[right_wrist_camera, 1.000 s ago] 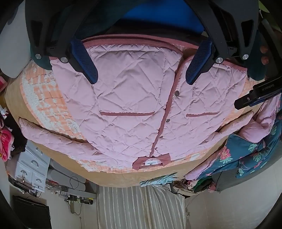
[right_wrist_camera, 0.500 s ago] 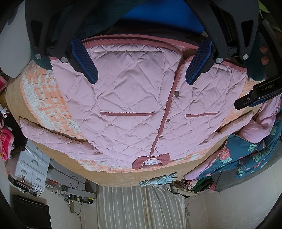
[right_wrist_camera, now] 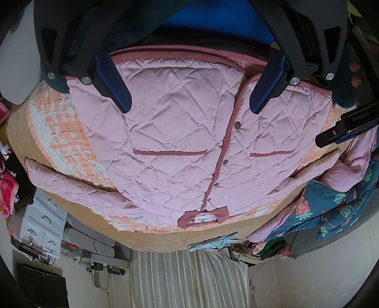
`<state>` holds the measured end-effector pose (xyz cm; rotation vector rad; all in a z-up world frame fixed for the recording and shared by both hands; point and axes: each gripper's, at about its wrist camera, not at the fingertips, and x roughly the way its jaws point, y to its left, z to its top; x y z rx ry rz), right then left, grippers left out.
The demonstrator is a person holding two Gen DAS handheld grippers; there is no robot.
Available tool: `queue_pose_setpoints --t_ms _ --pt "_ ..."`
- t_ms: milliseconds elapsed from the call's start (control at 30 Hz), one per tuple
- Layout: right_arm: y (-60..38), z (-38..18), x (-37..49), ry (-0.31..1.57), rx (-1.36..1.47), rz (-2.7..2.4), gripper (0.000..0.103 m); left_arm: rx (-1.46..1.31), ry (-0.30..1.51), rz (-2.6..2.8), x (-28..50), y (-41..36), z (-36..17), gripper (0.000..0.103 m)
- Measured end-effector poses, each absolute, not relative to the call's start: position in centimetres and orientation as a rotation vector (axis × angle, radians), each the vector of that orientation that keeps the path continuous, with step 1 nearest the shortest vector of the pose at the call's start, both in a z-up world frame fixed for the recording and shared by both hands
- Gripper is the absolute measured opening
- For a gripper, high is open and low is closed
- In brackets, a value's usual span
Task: Fold large clothes
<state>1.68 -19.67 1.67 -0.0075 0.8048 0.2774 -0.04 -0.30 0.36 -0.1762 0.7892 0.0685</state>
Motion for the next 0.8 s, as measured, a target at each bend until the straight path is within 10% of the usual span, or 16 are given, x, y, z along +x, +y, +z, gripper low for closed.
queue_pose_setpoints --t_ms 800 --pt "-17.7 3.5 6.6 0.807 -0.048 0.292 0.099 -0.193 0.794 0.085 4.6 1.1 2.6 0.094"
